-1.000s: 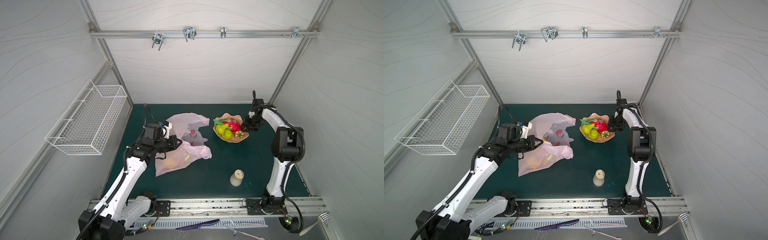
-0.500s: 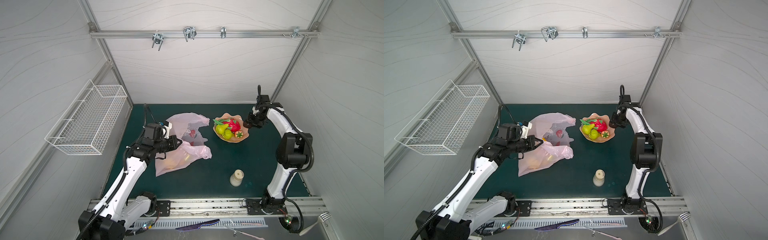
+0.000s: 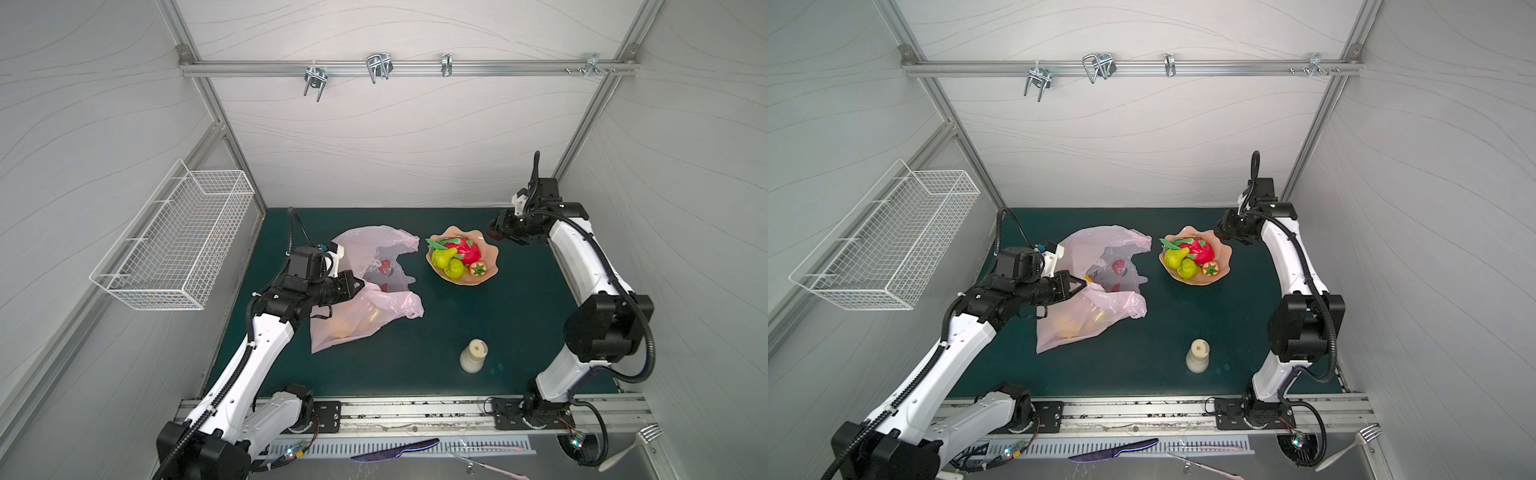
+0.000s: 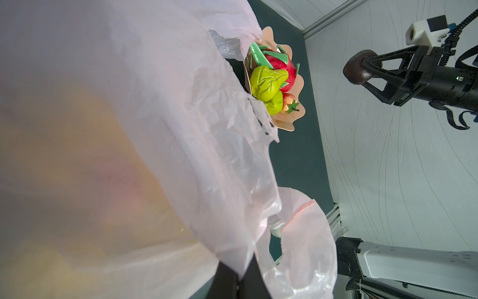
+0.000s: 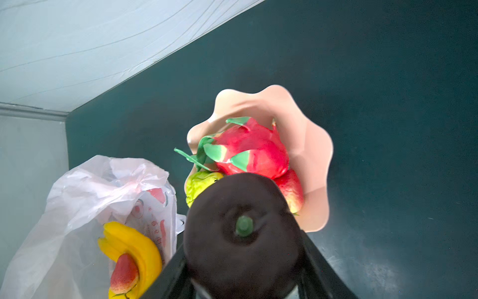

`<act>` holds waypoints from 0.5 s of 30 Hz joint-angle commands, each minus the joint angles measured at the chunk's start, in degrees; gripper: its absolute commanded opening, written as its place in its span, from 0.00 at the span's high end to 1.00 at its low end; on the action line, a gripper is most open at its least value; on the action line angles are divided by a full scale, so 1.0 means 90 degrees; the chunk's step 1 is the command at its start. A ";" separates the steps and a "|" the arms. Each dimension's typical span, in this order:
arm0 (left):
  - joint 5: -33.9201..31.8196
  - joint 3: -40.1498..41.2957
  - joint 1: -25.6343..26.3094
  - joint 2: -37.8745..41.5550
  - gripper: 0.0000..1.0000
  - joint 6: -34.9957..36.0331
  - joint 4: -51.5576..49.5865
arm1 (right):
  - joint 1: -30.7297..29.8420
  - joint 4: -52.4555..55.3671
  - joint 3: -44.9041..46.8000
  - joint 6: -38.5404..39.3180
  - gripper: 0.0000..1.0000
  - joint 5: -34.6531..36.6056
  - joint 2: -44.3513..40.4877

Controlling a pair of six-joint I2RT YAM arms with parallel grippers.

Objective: Place the fruits into the plastic bag
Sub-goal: Place the fruit in the plastic bag.

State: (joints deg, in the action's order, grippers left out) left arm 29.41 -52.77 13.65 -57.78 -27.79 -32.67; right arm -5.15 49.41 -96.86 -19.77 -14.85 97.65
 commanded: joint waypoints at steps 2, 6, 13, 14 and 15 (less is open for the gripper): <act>0.0085 -0.0043 0.0013 0.0014 1.00 0.0061 0.0112 | -0.0646 -0.0345 0.0108 -0.0222 0.55 -0.1269 0.0047; 0.0054 -0.0053 0.0017 0.0032 1.00 0.0085 0.0057 | -0.1583 -0.0771 0.0200 -0.0577 0.54 -0.1772 0.0226; -0.0015 -0.0091 0.0018 0.0110 1.00 0.0108 -0.0075 | -0.2819 -0.1920 0.1120 -0.1627 0.55 -0.2324 0.0535; -0.0029 -0.0108 0.0019 0.0121 1.00 0.0109 -0.0102 | -0.2913 -0.2141 0.1273 -0.1849 0.55 -0.2392 0.0556; -0.0050 -0.0117 0.0015 0.0131 1.00 0.0119 -0.0121 | -0.3015 -0.2396 0.1447 -0.2030 0.55 -0.2503 0.0574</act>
State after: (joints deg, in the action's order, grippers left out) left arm 29.34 -52.77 13.65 -57.69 -27.64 -33.43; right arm -31.22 34.65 -86.39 -31.75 -33.45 101.82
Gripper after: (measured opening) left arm 0.048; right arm 0.549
